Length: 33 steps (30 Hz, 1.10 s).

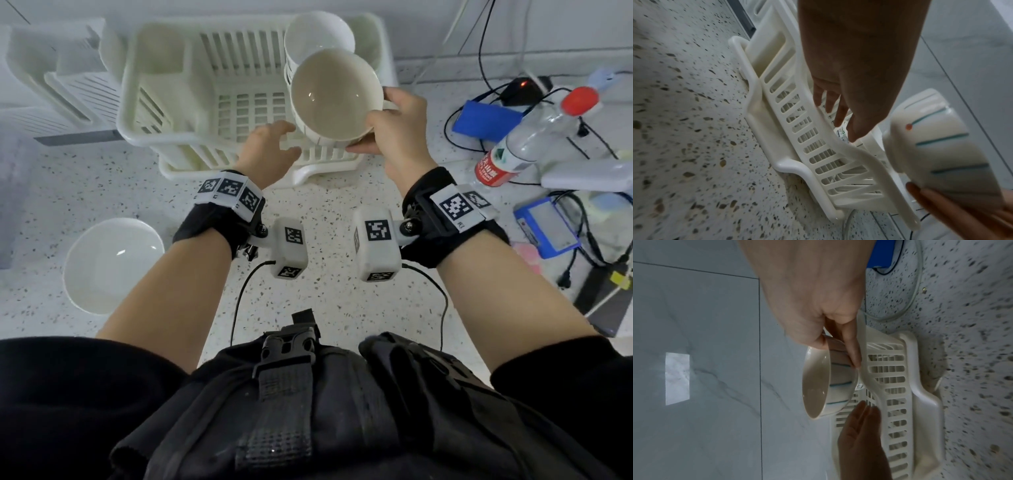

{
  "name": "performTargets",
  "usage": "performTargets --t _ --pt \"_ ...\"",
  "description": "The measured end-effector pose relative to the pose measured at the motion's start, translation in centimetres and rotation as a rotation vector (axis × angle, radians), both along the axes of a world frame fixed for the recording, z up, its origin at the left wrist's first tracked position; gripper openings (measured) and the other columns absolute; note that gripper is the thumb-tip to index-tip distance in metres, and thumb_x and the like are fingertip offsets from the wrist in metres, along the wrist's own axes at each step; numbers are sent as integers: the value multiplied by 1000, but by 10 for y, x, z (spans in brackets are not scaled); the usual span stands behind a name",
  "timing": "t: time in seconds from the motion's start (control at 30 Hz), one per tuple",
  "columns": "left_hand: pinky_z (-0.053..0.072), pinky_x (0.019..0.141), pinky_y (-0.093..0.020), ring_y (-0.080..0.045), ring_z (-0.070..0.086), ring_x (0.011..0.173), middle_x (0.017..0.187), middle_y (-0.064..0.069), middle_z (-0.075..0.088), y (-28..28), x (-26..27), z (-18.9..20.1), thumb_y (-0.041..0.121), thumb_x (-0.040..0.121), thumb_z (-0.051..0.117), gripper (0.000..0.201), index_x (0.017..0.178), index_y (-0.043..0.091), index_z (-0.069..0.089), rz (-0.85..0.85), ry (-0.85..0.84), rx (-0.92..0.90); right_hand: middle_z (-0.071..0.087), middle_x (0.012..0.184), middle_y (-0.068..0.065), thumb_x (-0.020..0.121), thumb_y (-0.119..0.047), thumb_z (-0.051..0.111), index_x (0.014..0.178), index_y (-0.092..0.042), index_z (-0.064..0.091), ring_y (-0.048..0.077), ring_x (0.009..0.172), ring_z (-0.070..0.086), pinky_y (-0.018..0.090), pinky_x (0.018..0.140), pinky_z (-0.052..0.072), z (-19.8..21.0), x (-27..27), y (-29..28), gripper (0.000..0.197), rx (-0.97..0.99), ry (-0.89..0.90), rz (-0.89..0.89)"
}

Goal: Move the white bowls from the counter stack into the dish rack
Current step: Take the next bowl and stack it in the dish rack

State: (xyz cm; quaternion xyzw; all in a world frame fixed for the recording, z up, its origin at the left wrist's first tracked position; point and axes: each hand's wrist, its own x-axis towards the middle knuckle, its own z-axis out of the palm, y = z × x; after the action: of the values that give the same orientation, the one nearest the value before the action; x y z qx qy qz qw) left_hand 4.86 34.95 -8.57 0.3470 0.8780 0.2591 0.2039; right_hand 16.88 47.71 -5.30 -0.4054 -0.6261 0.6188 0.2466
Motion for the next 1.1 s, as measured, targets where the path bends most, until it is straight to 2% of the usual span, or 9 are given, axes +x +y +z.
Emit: performTargets --t 0.17,0.23,0.33,0.47,0.6,0.77,0.87,0.97,1.1 --pt "39 103 -30 -21 53 122 133 -8 56 18 -17 -6 28 91 55 44 130 9 51 -67 -35 -55 56 123 15 83 12 42 117 0 56 29 99 65 38 56 63 3 -32 25 39 -19 67 -27" --pt "44 96 -29 -20 57 115 128 -7 60 24 -27 -10 32 89 57 44 127 10 53 -71 -103 -61 56 125 19 84 12 43 108 -5 56 31 103 64 33 55 62 4 -46 34 32 -9 90 -38" --pt "46 95 -29 -20 60 110 124 -6 62 29 -41 -18 36 83 64 49 126 13 53 -95 -240 -69 57 123 17 85 13 43 106 -8 55 33 108 61 39 57 63 4 -65 45 32 -10 137 -71" --pt "49 98 -40 -18 60 104 126 -5 60 29 -58 -23 48 68 71 69 127 18 51 -101 -321 -81 62 105 9 84 14 41 114 -1 56 19 89 64 44 61 63 -2 -93 59 37 39 145 -105" --pt "50 96 -37 -18 61 103 127 -4 59 31 -65 -26 63 50 65 91 128 18 50 -99 -361 -56 65 90 10 82 12 41 111 0 59 16 80 66 39 55 63 -12 -112 71 36 133 89 -139" --pt "46 93 -27 -17 56 113 131 -2 56 42 -68 -40 52 69 69 73 131 17 50 -41 -335 -15 67 99 19 80 8 45 106 0 64 16 77 68 34 51 62 -27 -124 83 33 202 43 -163" --pt "45 101 -35 -18 52 119 138 1 51 48 -67 -47 59 69 66 79 135 21 44 -24 -280 -17 69 90 18 77 4 48 98 1 67 25 75 71 35 47 61 -32 -126 86 29 247 24 -145" --pt "46 101 -40 -19 52 120 139 0 50 49 -68 -51 63 73 60 78 137 22 42 -8 -225 -26 69 82 14 78 3 49 92 2 68 23 68 71 32 45 60 -36 -127 86 23 305 -14 -124" --pt "49 97 -41 -18 55 116 136 1 53 50 -68 -54 65 75 56 76 136 21 43 -12 -180 -54 66 68 24 73 -5 51 73 11 64 29 53 67 40 39 56 -42 -129 89 21 422 -53 -125"
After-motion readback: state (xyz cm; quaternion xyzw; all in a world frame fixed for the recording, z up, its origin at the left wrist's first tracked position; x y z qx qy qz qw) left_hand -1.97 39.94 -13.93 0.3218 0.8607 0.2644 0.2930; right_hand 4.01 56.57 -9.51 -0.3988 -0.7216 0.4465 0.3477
